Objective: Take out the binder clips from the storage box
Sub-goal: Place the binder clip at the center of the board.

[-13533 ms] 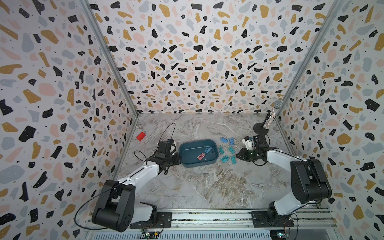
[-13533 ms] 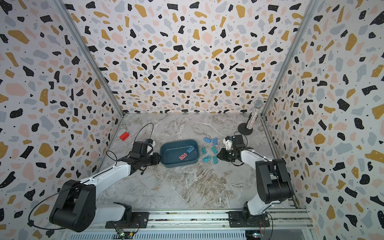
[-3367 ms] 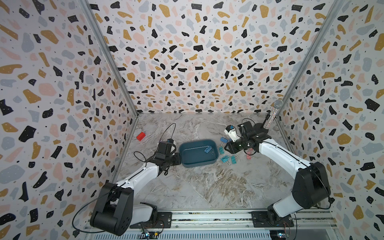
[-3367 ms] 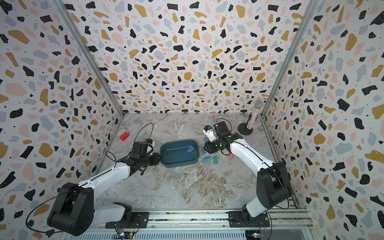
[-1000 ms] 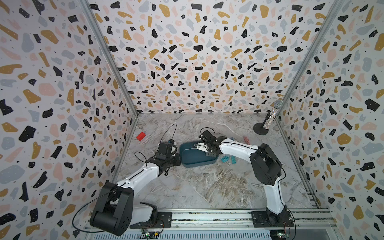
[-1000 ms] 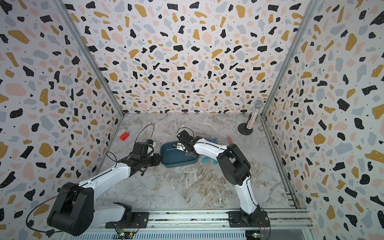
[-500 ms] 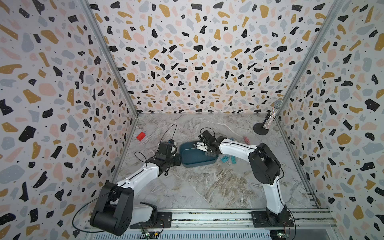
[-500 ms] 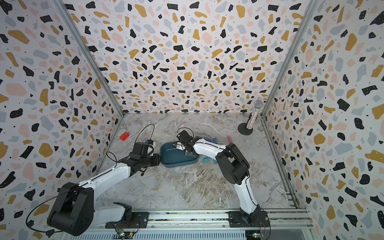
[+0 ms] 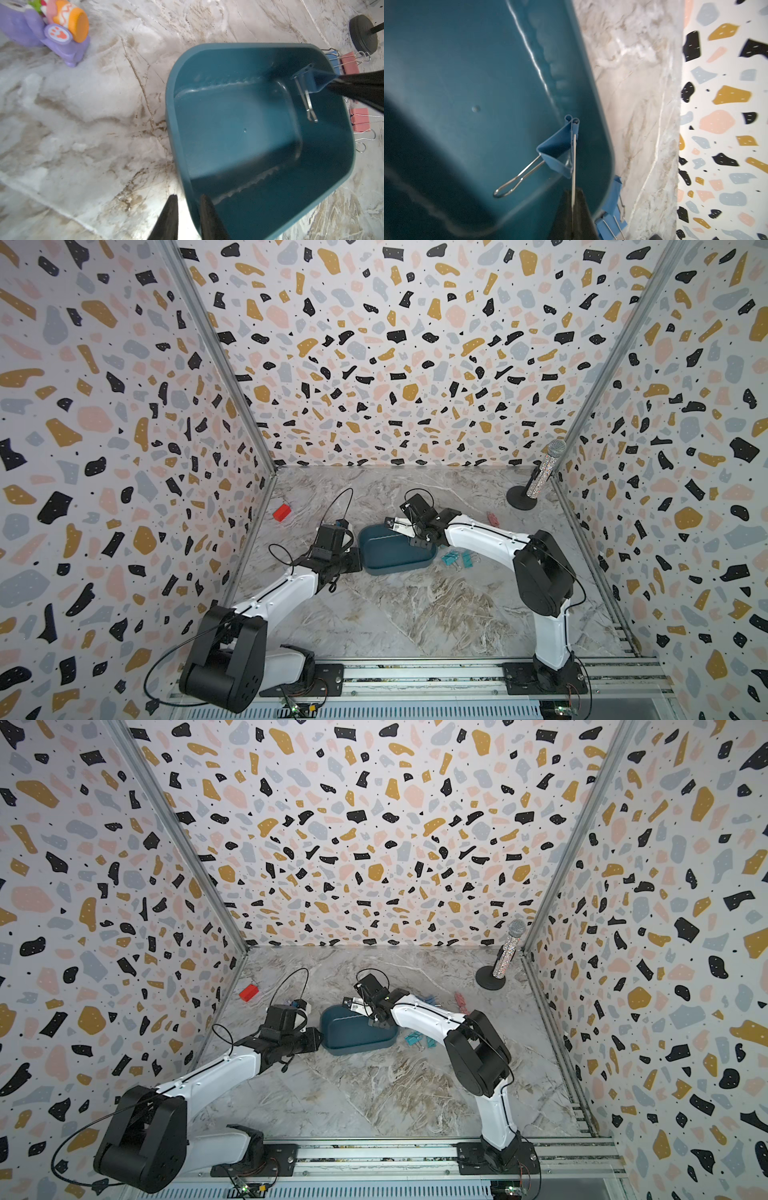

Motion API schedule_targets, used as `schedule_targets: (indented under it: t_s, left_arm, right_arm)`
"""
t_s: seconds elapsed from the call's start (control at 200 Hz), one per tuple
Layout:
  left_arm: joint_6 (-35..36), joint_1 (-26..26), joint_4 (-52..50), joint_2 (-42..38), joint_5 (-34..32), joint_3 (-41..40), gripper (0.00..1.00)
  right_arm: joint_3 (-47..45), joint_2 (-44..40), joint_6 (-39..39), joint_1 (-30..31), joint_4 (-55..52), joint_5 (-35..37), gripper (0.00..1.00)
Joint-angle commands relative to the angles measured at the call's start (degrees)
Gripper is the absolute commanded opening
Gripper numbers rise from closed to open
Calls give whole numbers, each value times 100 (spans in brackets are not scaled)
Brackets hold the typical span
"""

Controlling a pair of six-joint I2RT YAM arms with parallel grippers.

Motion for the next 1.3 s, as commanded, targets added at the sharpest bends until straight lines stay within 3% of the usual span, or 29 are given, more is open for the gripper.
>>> schedule_targets:
  t_s: [0.0, 0.3, 0.716, 1.076, 1.296]
  left_arm:
    - [18, -23, 22, -125, -2, -59, 23]
    - [22, -21, 26, -158, 9, -45, 23]
    - [-4, -32, 113, -173, 106, -72, 23]
    - [-17, -40, 228, -166, 185, -128, 23]
    - [-12, -48, 272, -178, 205, -157, 23]
  right_arm:
    - [0, -615, -73, 5, -158, 206, 1]
    - [-504, -1492, 151, -304, -556, 962, 0]
    - [-2189, -3070, 926, -686, -1173, 1719, 0]
    - [-3133, -3646, 984, -948, -1476, 2073, 0]
    - [-3241, -3404, 974, -984, -1678, 2133, 0]
